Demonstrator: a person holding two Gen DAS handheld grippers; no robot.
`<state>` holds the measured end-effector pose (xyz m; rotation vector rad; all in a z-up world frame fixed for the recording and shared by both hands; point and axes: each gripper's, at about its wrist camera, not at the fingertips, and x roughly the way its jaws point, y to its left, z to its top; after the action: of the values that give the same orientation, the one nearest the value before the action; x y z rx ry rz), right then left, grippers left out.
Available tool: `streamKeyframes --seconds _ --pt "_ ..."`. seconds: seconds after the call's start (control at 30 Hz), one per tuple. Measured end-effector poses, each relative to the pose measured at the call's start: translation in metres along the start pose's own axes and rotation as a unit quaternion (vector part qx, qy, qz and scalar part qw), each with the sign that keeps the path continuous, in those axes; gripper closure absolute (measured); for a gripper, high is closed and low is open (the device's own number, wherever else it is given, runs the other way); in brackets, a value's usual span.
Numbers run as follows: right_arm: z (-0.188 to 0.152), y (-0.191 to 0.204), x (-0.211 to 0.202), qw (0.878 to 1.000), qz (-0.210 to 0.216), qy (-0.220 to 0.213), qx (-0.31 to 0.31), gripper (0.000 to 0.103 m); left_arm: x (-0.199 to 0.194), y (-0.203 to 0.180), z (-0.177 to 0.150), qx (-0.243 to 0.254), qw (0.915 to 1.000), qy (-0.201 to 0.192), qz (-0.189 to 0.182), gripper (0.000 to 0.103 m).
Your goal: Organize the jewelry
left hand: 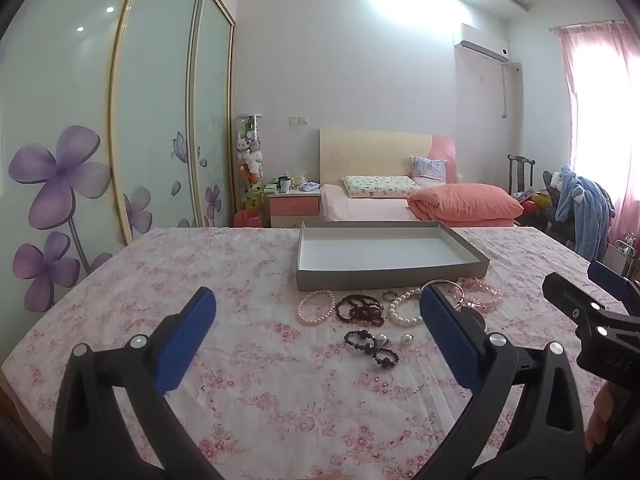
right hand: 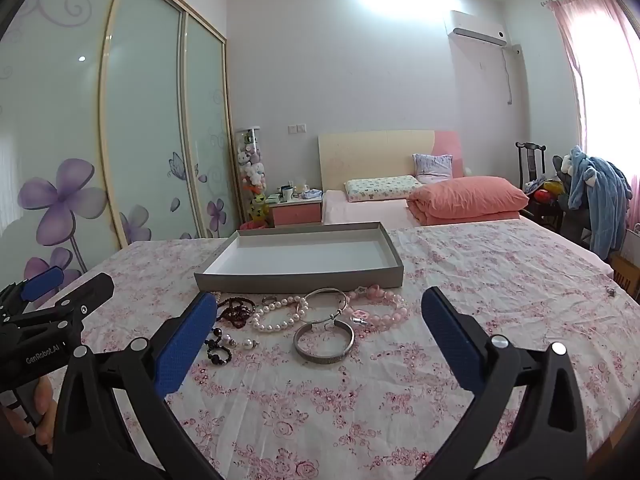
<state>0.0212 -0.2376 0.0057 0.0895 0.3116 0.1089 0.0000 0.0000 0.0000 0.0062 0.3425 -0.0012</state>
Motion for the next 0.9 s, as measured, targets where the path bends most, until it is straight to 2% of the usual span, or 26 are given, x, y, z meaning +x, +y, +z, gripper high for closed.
streamKeyframes --seconds 0.9 --pt "-0.0007 0.0005 0.0022 1.000 -0.001 0.002 -0.001 0.002 -0.0006 -0.0007 0.0001 -0.002 1.0000 0.003 -0.001 0.004"
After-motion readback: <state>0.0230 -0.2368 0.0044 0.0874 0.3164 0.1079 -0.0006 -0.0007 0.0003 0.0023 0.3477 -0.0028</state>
